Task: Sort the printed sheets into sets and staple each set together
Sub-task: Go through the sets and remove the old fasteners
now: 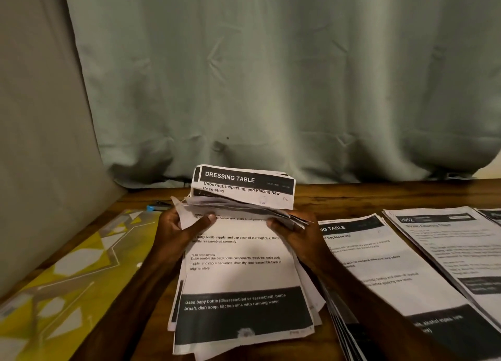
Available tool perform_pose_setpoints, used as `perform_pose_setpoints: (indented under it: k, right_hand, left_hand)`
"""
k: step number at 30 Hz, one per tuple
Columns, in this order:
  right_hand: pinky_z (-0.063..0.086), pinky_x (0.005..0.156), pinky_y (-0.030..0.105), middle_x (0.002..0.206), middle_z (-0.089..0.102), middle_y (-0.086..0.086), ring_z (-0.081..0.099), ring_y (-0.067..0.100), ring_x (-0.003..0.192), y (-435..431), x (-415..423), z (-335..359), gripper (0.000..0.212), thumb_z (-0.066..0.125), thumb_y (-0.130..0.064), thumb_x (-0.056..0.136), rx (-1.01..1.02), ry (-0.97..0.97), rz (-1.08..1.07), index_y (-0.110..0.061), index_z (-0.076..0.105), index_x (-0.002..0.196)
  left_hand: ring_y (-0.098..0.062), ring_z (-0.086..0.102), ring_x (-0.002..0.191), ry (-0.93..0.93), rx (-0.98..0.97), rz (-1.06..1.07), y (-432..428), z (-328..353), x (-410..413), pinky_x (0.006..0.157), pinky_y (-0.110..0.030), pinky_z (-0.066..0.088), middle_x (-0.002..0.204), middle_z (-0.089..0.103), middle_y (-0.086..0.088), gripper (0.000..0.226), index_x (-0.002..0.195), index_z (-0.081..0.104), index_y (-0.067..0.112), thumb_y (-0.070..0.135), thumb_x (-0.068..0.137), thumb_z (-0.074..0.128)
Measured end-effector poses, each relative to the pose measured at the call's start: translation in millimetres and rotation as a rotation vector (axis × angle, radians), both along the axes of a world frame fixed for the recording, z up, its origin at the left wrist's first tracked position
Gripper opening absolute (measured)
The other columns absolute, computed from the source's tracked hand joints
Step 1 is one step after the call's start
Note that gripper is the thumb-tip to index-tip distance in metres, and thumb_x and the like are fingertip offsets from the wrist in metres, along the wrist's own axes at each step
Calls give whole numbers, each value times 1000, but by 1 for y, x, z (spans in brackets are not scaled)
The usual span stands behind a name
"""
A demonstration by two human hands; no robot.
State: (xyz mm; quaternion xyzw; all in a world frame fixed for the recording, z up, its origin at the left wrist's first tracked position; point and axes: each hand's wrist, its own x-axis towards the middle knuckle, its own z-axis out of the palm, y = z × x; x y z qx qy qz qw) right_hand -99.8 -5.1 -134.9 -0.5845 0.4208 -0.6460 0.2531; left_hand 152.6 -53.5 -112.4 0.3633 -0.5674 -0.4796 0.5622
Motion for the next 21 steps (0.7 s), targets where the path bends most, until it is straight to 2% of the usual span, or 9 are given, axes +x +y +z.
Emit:
perform_pose_setpoints:
  k: [2,5,6,9,12,14,16,18,21]
  right_hand:
    - [57,83,18,104,74,-26,70,1,104,-3,-3,-3,35,76,-5,88,50,12,-4,-34,68,107]
    - [61,89,45,101,77,-6,73,23,99,-6,-7,-4,27,73,-7,92,174,16,4,-27,69,111]
    - [60,89,47,102,76,-1,73,27,98,-6,-10,-3,27,70,-4,93,222,-6,13,-22,68,112]
    - [58,68,23,93,72,0,73,11,83,-3,-19,10,38,53,15,94,241,-58,5,-21,64,100]
    - [61,72,25,106,76,1,74,18,99,-6,-35,17,28,55,10,97,178,-152,10,-12,66,110]
    - [63,76,33,111,77,6,75,27,102,-10,-41,18,22,62,-2,97,158,-324,18,-8,62,118]
    - [64,78,37,111,77,9,75,29,100,-12,-42,19,36,73,-13,90,173,-427,7,-8,61,124]
    - [64,78,38,106,78,7,77,26,95,-10,-40,21,47,82,-16,81,167,-390,-57,-10,62,123]
    - [63,65,32,97,79,9,78,25,84,-11,-36,20,41,87,-17,78,175,-339,-169,-9,65,112]
  left_hand:
    - [-37,76,94,-20,44,-34,0,1,0,85,-53,60,104,78,-13,32,115,67,11,12,85,78]
    - [-34,75,101,-48,50,-108,-1,2,0,90,-53,60,112,77,-12,40,123,66,9,17,85,75]
    - [-34,74,103,-43,54,-127,-2,1,0,89,-51,60,114,76,-12,40,124,65,8,17,86,74]
    - [-36,75,101,-40,52,-161,-4,1,3,84,-49,62,112,77,-14,55,121,67,7,33,76,87]
    - [-37,74,103,-49,43,-173,-7,0,7,87,-52,61,113,76,-16,85,118,69,6,52,53,97]
    - [-38,73,105,-57,23,-168,-9,-2,7,89,-52,59,113,75,-17,74,119,68,3,44,63,95]
    - [-38,73,105,-62,23,-185,-10,-4,6,90,-53,58,113,76,-16,54,123,66,1,27,80,86]
    - [-36,73,107,-61,24,-202,-10,-5,6,93,-54,57,116,75,-15,46,128,63,4,14,86,76]
    - [-35,72,110,-64,16,-215,-10,-5,6,91,-51,59,120,74,-13,39,127,65,6,6,88,72]
